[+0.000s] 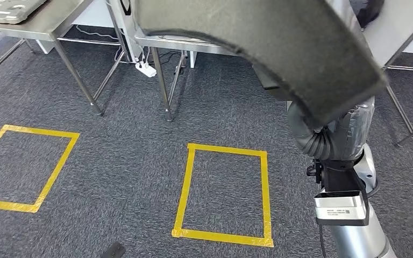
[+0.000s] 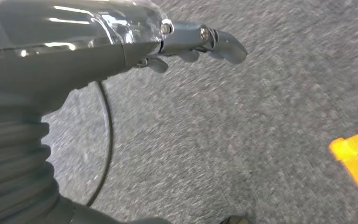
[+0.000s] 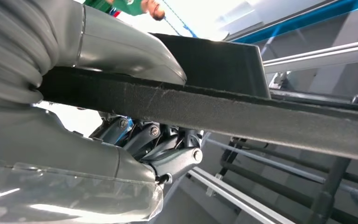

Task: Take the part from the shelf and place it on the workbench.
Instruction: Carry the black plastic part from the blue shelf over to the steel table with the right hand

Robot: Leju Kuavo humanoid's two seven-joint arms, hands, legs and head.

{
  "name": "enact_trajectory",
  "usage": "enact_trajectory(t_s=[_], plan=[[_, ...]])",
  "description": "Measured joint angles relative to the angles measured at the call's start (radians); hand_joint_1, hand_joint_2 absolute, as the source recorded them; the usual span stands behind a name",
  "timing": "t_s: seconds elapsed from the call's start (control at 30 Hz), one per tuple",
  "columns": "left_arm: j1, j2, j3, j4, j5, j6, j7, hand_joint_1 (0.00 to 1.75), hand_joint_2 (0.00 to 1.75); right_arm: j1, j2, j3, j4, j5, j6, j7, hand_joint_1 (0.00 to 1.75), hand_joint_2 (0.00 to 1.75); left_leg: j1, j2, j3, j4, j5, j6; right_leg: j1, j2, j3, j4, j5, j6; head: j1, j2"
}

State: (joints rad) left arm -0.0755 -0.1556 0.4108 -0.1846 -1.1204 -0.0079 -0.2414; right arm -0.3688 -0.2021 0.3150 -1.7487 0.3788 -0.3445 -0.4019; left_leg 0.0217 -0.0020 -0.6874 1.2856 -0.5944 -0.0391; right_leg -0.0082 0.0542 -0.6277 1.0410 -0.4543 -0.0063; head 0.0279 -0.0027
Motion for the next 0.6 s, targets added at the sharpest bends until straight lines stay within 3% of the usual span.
enact_trajectory(t_s=[0.07, 0.13, 0.17, 0.2, 0.27, 0.3, 0.37, 0.43, 0.47, 0.53, 0.6], plan=[[0.0, 0.0, 0.0, 0.0, 0.0, 0.0, 0.0, 0.0, 1.75, 0.0, 0.001, 0.002, 0.0, 0.0, 0.0, 0.0, 1.75, 1.75, 0.01, -0.042, 0.047, -0.133, 0.072, -0.004, -0.003, 0.028, 0.001, 0.01, -0.008, 0.011, -0.004, 0.0], [0.002, -0.001, -0.001, 0.001, 0.0, 0.0, 0.002, 0.0, 1.75, 0.0, 0.001, 0.004, 0.0, 0.001, 0.0, 0.0, 1.75, 1.75, 0.016, -0.08, 0.072, -0.199, 0.089, -0.003, -0.005, 0.052, -0.006, 0.017, -0.012, 0.023, -0.006, 0.0], [0.002, -0.001, 0.0, 0.001, 0.0, 0.0, 0.004, 0.0, 1.75, 0.001, 0.002, 0.004, -0.001, 0.001, 0.0, 0.0, 1.75, 1.75, 0.014, -0.082, 0.075, -0.202, 0.084, 0.001, -0.005, 0.063, -0.009, 0.017, -0.011, 0.028, -0.006, 0.0], [0.002, -0.001, 0.0, 0.001, 0.0, 0.0, 0.007, 0.0, 1.75, 0.003, 0.001, 0.004, -0.001, 0.002, 0.0, 0.0, 1.75, 1.75, 0.013, -0.072, 0.075, -0.202, 0.083, 0.008, -0.008, 0.073, -0.011, 0.014, -0.009, 0.032, -0.004, 0.0], [0.0, -0.001, 0.001, 0.001, 0.002, 0.0, 0.013, 0.0, 1.75, 0.006, 0.001, 0.003, -0.001, 0.002, -0.001, 0.0, 1.75, 1.75, 0.013, -0.05, 0.081, -0.206, 0.083, 0.021, -0.006, 0.044, -0.02, 0.026, -0.015, 0.039, 0.002, 0.0], [0.0, -0.001, 0.002, 0.001, 0.004, -0.002, 0.015, 0.0, 1.75, 0.006, 0.0, 0.003, -0.002, 0.002, -0.001, 0.0, 1.75, 1.75, 0.014, -0.037, 0.084, -0.209, 0.083, 0.027, -0.004, 0.017, -0.035, 0.056, -0.03, 0.041, 0.008, 0.0], [0.001, -0.001, 0.003, 0.001, 0.009, -0.011, 0.015, 0.0, 1.75, 0.005, 0.001, 0.003, -0.002, 0.003, -0.001, 0.0, 1.75, 1.75, 0.012, -0.01, 0.089, -0.211, 0.079, 0.036, -0.003, -0.031, -0.094, 0.171, -0.082, 0.045, 0.02, 0.0], [0.003, -0.001, 0.004, 0.001, 0.013, -0.021, 0.014, 0.0, 1.75, 0.007, 0.001, 0.004, -0.002, 0.003, -0.001, 0.001, 1.75, 1.75, 0.011, 0.018, 0.092, -0.21, 0.074, 0.039, -0.005, -0.041, -0.153, 0.275, -0.112, 0.046, 0.027, 0.0], [0.003, -0.001, 0.004, 0.001, 0.014, -0.024, 0.012, 0.0, 1.75, 0.008, 0.001, 0.004, -0.002, 0.003, -0.001, 0.002, 1.75, 1.75, 0.011, 0.031, 0.095, -0.21, 0.071, 0.039, -0.005, -0.043, -0.159, 0.28, -0.1, 0.047, 0.031, 0.0], [0.002, -0.001, 0.005, 0.0, 0.016, -0.028, 0.011, 0.0, 1.75, 0.008, 0.001, 0.003, -0.002, 0.003, -0.001, 0.003, 1.75, 1.75, 0.011, 0.055, 0.106, -0.211, 0.062, 0.036, -0.003, -0.056, -0.113, 0.179, -0.033, 0.044, 0.04, 0.0], [0.001, -0.001, 0.005, 0.0, 0.017, -0.031, 0.01, 0.0, 1.75, 0.007, 0.001, 0.003, -0.002, 0.0, 0.001, 0.003, 1.75, 1.75, 0.008, 0.074, 0.118, -0.213, 0.052, 0.03, 0.008, -0.094, -0.048, 0.056, 0.011, 0.038, 0.047, 0.0]])
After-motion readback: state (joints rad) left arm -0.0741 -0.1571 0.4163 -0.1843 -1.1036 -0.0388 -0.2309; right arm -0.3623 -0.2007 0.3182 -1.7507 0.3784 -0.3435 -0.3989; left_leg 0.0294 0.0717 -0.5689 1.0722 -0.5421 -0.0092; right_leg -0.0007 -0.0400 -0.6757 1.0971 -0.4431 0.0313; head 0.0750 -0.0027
